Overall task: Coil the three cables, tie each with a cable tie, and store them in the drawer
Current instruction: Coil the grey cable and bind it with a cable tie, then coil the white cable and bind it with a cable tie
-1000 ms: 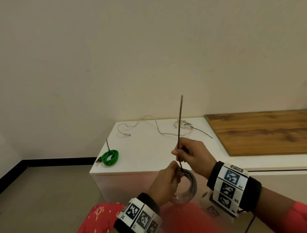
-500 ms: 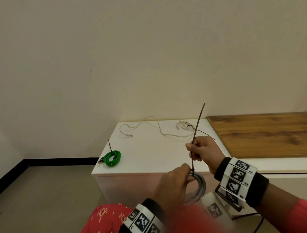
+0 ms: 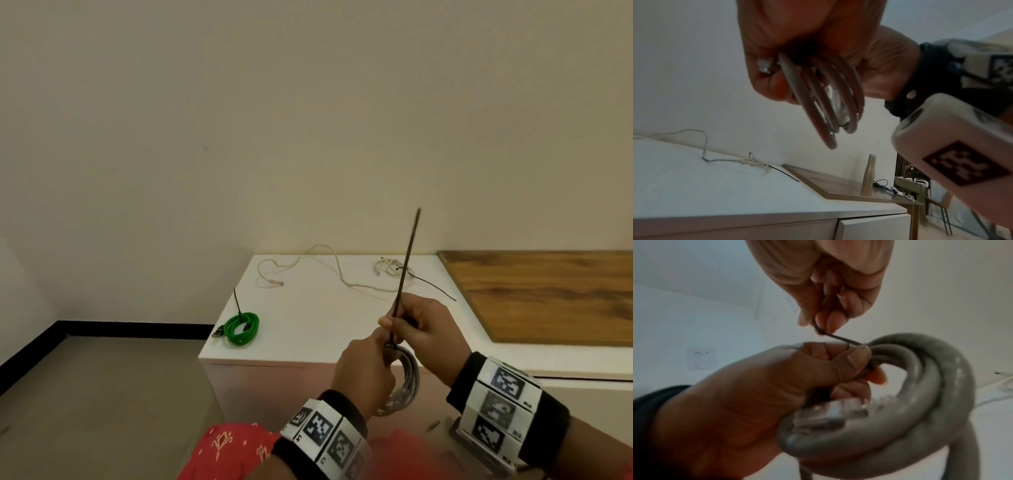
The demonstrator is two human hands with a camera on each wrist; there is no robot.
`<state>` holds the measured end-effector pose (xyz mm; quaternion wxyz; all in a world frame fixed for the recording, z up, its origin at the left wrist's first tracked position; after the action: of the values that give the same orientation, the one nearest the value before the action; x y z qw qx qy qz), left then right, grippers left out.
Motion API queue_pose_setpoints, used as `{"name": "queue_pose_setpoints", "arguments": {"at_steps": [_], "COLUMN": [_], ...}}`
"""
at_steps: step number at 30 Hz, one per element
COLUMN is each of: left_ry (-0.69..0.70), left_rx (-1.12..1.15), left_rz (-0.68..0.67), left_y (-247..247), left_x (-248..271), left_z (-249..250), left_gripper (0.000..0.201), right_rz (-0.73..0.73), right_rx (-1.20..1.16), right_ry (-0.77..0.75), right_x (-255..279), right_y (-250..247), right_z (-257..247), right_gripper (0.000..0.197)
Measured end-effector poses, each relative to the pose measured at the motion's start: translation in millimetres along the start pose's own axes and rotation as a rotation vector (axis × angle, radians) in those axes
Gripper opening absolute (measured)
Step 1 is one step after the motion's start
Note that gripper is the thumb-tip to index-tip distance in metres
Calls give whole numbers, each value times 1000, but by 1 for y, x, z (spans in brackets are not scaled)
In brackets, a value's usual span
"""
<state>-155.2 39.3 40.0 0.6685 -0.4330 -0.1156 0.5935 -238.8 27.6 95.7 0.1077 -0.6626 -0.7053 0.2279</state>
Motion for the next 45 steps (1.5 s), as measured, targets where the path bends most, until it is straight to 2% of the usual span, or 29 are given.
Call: {"name": "queue_pose_setpoints", "arguments": {"at_steps": [3, 4, 6, 9, 11, 14, 16, 18, 22, 25, 27, 30, 35, 37, 39, 42, 43, 45], "left_ry": [6, 3, -19, -81, -130, -289, -429, -513, -558, -560, -542, -525, -526, -537, -535, -473, -460, -429], "left_rx": [82, 141, 217, 250, 282, 389, 479, 497, 504, 441, 411, 346, 299, 306, 289, 279, 278, 274], "left_rz": [56, 72, 89, 117, 134, 184, 257, 276, 202, 160, 122, 60, -23, -26, -24, 19, 40, 70], "left_y": [-6, -9, -16, -28, -34, -45, -54, -63, -67, -65, -60, -54, -44, -43, -43, -45, -46, -45], "left_x": [-1, -2, -3, -4, -5, -6, -5, -7, -12, -16, -22, -27, -29, -29, -31, -43, -47, -56], "left_z": [-3, -7, -21, -47, -63, -98, -130, -160, -209, -237, -250, -264, -274, -275, -276, -271, -270, -267], "left_gripper": [9, 11, 15, 15, 15, 11, 11, 2, 35, 45, 47, 49, 30, 41, 52, 47, 44, 39], "right_rz": [18, -5, -97, -267, -355, -366, -367, -377, -393, -391, -387, -402, -395, -397, -370, -207, -153, -78], "right_rx": [-158, -202, -199, -132, -174, -269, -321, -332, -326, -320, -244, -70, 18, -4, -35, 99, 205, 467], "right_ry": [84, 116, 214, 403, 482, 597, 671, 700, 743, 788, 793, 775, 719, 716, 701, 554, 483, 357], "right_x": [-9, -11, -15, -15, -15, -30, -47, -67, -106, -126, -136, -142, -145, -143, -146, -170, -179, -198], "right_y": [-7, -7, 1, 29, 54, 87, 109, 130, 174, 202, 214, 224, 223, 218, 203, 156, 142, 119], "right_z": [6, 7, 19, 52, 63, 72, 78, 83, 94, 105, 117, 132, 138, 138, 137, 129, 126, 120], "right_gripper": [20, 16, 6, 24, 21, 8, 8, 9, 8, 11, 5, 22, 27, 27, 17, 2, 2, 15]}}
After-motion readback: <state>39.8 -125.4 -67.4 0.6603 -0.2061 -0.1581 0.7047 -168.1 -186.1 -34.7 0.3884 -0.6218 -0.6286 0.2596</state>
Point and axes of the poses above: each hand's wrist, its own x-axis away from the middle knuckle, its own y-axis out of the palm, z = x × y, the point moved 8 cm from there along -x, towards the middle knuckle, and after that the axes turned 12 degrees about y, right-handed, at the moved point
